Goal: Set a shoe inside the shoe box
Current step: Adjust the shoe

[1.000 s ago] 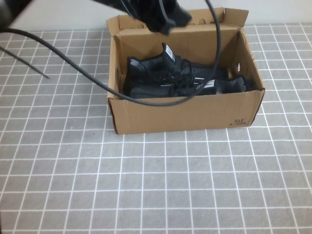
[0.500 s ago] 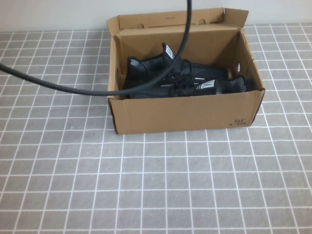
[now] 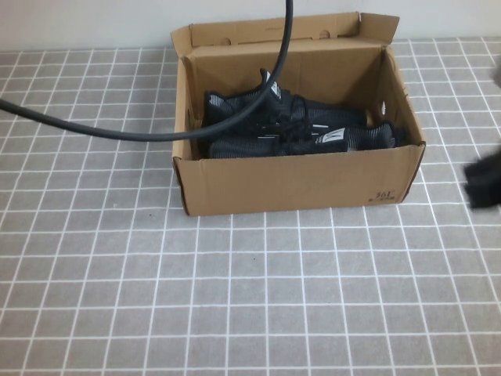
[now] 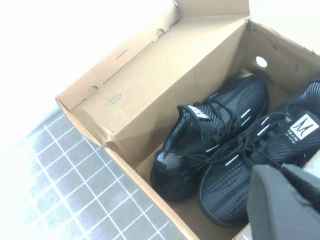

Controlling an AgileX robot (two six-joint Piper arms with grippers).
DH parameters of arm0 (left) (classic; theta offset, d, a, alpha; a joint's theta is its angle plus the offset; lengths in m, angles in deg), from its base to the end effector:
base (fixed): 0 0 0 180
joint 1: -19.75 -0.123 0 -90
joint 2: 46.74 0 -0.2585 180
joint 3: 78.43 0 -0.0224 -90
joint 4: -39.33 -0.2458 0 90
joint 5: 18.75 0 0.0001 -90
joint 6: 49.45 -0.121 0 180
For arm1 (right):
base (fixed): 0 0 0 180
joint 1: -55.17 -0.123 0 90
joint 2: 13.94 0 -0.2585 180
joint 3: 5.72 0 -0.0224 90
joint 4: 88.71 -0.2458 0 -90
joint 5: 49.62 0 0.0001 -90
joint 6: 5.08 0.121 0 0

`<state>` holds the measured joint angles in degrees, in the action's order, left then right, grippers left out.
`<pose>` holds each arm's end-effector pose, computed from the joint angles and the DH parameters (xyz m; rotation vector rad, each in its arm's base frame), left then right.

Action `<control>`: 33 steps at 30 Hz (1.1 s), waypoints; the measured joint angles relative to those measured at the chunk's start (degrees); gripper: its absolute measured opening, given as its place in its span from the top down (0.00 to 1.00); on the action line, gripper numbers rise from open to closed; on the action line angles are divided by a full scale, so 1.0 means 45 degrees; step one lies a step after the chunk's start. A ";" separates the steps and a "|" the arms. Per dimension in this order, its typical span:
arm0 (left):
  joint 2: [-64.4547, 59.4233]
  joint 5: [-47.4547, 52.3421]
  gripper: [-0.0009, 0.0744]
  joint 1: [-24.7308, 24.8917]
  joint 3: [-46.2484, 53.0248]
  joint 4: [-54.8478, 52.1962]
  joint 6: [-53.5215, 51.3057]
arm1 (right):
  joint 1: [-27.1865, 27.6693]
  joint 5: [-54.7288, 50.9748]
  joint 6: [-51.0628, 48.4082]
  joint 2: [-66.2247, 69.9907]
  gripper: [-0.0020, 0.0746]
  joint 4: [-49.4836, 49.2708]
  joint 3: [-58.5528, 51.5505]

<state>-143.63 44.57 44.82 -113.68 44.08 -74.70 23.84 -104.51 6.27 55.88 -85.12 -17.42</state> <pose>0.3002 -0.1503 0.4470 0.9279 1.9720 -0.1001 0.2031 0.1164 0.3365 -0.4340 2.3566 0.2754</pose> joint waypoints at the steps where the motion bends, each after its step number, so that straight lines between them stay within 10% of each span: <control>1: 0.0000 0.0038 0.99 0.0000 0.0000 0.0000 0.0024 | 0.0000 0.0000 0.0000 0.0387 0.99 0.0000 0.0405; 14: -0.0976 0.0458 0.99 -0.0237 0.0136 -0.1266 0.0808 | 0.0000 -0.0213 0.0390 0.5495 0.52 -0.0675 0.4701; 33: -0.3480 -0.0301 0.99 -0.3002 0.0152 -0.0281 0.0568 | 0.1471 -0.1844 0.0689 1.0485 0.48 -0.3063 0.8344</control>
<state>-159.29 43.22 31.31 -112.99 42.82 -72.14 30.46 -112.81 9.37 103.07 -98.91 20.13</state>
